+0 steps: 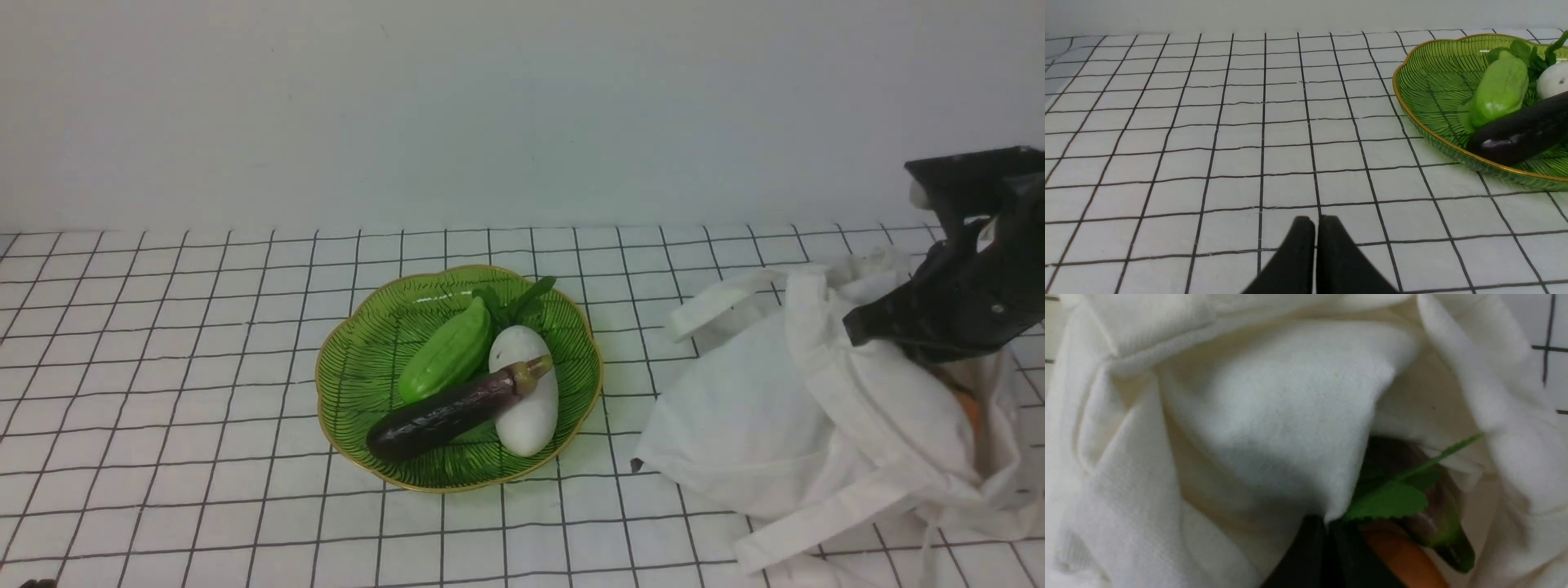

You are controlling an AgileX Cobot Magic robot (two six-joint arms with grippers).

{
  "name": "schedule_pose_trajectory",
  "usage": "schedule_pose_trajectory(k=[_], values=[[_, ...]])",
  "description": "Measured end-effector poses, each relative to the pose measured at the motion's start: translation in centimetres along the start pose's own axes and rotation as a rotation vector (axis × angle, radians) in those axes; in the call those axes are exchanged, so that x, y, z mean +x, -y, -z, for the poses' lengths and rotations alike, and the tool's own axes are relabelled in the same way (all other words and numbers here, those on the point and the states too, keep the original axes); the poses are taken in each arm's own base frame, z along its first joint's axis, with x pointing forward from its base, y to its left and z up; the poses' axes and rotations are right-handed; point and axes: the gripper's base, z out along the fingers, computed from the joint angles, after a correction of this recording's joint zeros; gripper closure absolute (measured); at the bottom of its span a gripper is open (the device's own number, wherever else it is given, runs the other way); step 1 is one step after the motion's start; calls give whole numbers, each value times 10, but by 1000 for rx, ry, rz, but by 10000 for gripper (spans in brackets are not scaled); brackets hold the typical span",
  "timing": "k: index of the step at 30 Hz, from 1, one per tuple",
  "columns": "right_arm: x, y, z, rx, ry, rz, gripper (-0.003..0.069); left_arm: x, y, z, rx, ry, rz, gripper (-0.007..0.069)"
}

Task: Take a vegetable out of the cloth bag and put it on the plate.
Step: Use the right arm to grab an eggplant from the bag

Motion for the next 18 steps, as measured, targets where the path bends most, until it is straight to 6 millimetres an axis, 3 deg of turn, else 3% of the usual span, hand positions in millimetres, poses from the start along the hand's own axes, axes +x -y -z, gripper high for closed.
schedule_pose_trajectory(k=[7,9,13,18], values=[[1,4,22,36,55,-41,666,0,0,0,0,0,0,632],[1,3,44,26,126,-61,666,0,0,0,0,0,-5,632],[1,-5,66,-34,218,-75,666,0,0,0,0,0,0,632],[-2,-32,59,-114,220,21,666,0,0,0,0,0,-5,632]])
